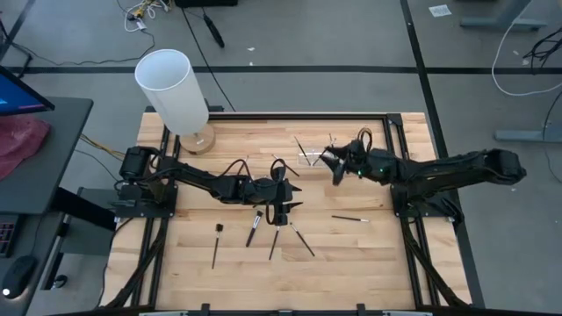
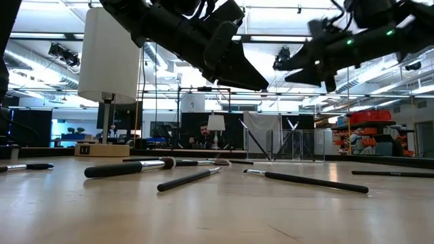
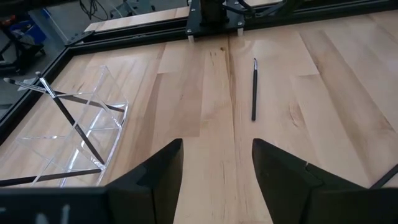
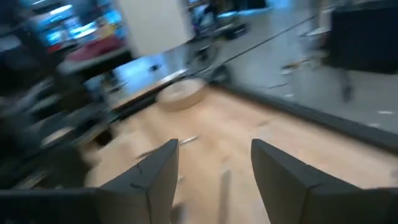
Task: Put items in baskets/containers
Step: Put the black liner brush into the transparent organizer
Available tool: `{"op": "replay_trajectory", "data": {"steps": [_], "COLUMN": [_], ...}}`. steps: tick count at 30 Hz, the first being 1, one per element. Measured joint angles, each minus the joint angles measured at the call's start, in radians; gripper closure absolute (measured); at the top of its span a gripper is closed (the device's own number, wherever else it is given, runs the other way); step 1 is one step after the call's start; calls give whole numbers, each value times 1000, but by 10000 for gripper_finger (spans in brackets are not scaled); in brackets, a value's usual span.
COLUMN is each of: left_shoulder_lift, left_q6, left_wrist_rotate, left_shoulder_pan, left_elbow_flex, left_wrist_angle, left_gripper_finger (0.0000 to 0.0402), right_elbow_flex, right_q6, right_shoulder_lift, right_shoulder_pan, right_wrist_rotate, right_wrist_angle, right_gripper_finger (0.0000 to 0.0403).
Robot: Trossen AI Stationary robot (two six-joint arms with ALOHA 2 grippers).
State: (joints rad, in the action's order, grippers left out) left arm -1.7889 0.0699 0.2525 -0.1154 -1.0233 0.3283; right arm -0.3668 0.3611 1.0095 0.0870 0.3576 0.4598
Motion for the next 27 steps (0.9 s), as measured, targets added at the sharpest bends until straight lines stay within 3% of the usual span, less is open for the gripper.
{"op": "replay_trajectory", "data": {"steps": [9,17,27], "left_shoulder_lift": [0,0,0], "left_q6": [-1,-1,1], "left_wrist_rotate": [0,0,0], "left_shoulder_pan": [0,0,0], "left_elbow_flex": [0,0,0], "left_wrist_angle": [1,4,12], "left_gripper_finger": [207,207,207], "right_elbow_flex": [0,0,0], "right_q6": [116,315,701], "right_shoulder_lift": [10,11,11], "right_shoulder_pan": [-326,-520,-598], "right_wrist_rotate": [-11,-18,-279], "right_wrist_angle": [-189,-527,-775], "right_gripper_finger": [237,283,331]}}
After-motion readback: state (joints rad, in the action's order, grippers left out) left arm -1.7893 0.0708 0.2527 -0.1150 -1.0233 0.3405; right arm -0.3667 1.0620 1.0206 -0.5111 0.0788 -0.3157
